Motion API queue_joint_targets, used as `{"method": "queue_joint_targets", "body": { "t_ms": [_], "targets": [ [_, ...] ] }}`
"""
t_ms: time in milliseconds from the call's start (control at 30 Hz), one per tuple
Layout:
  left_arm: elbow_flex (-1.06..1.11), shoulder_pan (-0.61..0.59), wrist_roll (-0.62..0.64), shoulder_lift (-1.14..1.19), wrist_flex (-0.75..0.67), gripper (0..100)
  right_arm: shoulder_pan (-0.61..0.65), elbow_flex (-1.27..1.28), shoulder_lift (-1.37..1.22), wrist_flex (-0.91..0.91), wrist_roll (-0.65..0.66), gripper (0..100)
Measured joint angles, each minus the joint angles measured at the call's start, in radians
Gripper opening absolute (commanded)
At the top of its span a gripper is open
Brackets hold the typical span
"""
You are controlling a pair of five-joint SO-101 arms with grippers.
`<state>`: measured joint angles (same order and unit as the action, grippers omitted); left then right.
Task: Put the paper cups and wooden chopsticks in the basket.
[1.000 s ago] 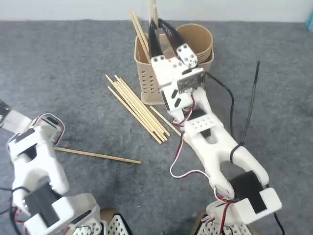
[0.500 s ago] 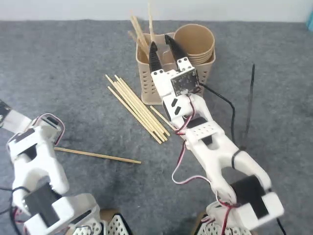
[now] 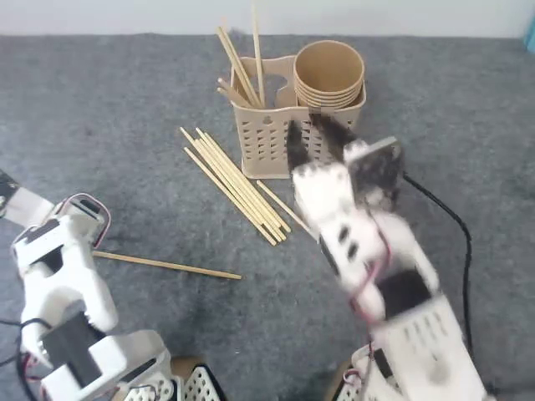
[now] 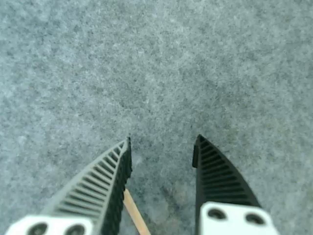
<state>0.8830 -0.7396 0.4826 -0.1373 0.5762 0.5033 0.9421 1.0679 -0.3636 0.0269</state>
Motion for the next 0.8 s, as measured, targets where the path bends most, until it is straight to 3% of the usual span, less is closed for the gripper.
{"method": "queue_joint_targets", "body": {
  "t_ms": [167,300,567,800],
  "targets": [
    [0.000,0.000,0.000,0.000,0.000,20,0.169,0.008,0.235,-0.422,-0.006,9.5],
    [0.000,-0.005,0.000,0.000,0.000,20,0.298,0.049,0.212,-0.548,-0.034,9.5],
    [0.000,-0.066,0.003,0.000,-0.032,20,0.497,0.160,-0.043,-0.394,-0.052,9.5],
    [0.000,-0.095,0.006,0.000,-0.052,20,0.539,0.147,-0.460,-0.130,-0.052,9.2]
  ]
}}
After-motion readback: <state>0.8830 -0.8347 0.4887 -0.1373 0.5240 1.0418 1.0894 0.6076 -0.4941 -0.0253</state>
